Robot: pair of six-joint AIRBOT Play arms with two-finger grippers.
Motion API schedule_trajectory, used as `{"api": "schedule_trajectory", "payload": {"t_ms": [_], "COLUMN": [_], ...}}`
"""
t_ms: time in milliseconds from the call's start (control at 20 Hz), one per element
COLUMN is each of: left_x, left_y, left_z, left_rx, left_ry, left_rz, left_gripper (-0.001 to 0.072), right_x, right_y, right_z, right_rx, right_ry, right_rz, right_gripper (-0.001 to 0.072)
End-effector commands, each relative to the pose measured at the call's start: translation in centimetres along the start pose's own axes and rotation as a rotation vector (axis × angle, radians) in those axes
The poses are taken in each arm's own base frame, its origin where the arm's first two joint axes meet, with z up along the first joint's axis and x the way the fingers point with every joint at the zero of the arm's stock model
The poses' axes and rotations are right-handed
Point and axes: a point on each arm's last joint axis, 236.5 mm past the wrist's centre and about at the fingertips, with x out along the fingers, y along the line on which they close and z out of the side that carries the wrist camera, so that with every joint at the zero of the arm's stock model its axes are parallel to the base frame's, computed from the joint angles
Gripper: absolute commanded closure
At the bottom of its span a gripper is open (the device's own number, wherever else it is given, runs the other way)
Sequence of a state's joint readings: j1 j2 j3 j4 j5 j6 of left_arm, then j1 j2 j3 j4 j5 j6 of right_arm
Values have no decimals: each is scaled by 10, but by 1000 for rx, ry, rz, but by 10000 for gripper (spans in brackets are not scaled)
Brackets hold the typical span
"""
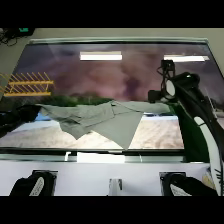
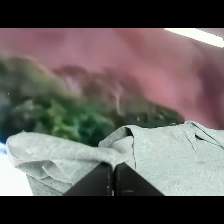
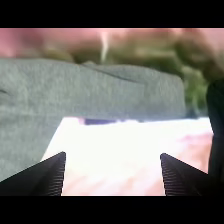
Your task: Fold the shirts.
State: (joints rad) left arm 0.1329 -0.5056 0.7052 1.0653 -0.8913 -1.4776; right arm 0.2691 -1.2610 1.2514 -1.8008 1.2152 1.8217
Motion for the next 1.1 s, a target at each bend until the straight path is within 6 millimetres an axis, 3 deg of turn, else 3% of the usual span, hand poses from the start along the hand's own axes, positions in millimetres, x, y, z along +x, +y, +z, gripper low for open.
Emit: {"api": "schedule_trajectory", "payload": {"t_ms": [0,100,200,400,500,750,1000,1050], "left_x": [0,0,0,0,0,0,0,0], "left_y": [-1,-2,-2,-2,-2,-2,-2,-2], "left_z": [-1,-5,-9,-11,-11,-11,-11,-11], "left_rx": [-1,-2,-2,-2,-2,-2,-2,-2], "left_ry": [4,19,38,45,45,45,45,45], "left_rz": [-3,-7,-8,-9,-9,-9,-9,-9], "left_gripper": [676,676,675,676,676,676,675,676], "right_x": [-7,-3,3,31,40,49,66,66], "right_y": [14,69,100,129,145,203,220,221], "right_z": [-59,-97,-126,-185,-200,-200,-188,-183], "right_rx": [76,233,355,411,404,424,556,569], "right_ry": [196,342,438,551,564,543,525,510], "right_rz": [211,577,742,716,688,733,740,744], "right_gripper": [87,88,87,88,88,87,92,160]}}
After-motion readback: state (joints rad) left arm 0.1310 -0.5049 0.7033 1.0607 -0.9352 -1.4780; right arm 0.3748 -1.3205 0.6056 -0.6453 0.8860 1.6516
